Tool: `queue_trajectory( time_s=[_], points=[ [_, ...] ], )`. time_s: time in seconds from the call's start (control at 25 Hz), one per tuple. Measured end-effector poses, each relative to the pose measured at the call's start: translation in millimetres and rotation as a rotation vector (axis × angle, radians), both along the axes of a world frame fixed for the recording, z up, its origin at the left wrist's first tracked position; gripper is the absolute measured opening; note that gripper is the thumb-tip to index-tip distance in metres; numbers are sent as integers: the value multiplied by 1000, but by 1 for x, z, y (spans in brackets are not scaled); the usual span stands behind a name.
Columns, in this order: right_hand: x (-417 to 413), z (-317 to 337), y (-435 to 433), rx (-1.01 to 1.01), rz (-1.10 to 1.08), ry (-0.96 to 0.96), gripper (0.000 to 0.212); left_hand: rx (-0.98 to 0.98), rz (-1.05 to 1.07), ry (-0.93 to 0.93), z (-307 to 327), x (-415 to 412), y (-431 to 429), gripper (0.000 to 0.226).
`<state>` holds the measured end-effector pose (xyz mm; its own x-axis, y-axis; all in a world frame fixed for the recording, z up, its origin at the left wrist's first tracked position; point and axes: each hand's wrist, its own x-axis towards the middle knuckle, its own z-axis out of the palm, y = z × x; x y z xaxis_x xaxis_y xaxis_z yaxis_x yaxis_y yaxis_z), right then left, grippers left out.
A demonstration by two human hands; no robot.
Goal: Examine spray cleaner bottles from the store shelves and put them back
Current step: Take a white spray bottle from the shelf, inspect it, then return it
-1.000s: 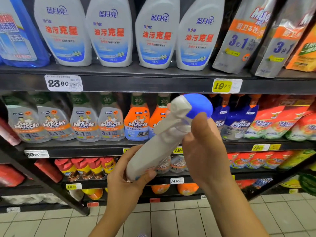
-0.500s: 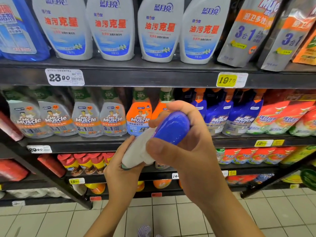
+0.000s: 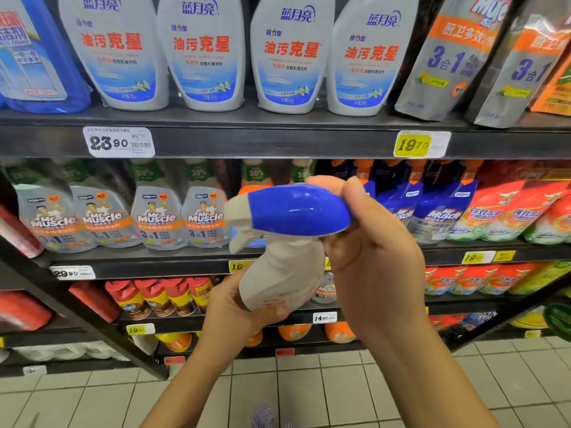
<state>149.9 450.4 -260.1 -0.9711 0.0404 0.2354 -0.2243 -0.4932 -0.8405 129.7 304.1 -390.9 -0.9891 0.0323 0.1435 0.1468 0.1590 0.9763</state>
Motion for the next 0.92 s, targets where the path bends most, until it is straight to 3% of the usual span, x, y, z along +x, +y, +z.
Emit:
queue_trajectory(
  time_s=[0.08,0.24,0.4,0.52,0.76,0.92],
  points=[
    [-3,3,2,-11,38,-5,37,88,-92,-57,2,1,-1,53],
    [-16,7,8,14,55,-3,48,193,-237,-133,12,5,0,58],
    [-31,9,20,146,43,-63,57,265,-313,-170,37,8,0,50],
    [-40,4,26,277,92,-12,36,334,-377,-205,62,6,-1,40],
    [-58,0,30,208,97,-163,20,397,-377,-348,93,8,0,29],
    [-69,4,27,75,107,-371,27,341,-382,-388,110,3,2,36]
  ],
)
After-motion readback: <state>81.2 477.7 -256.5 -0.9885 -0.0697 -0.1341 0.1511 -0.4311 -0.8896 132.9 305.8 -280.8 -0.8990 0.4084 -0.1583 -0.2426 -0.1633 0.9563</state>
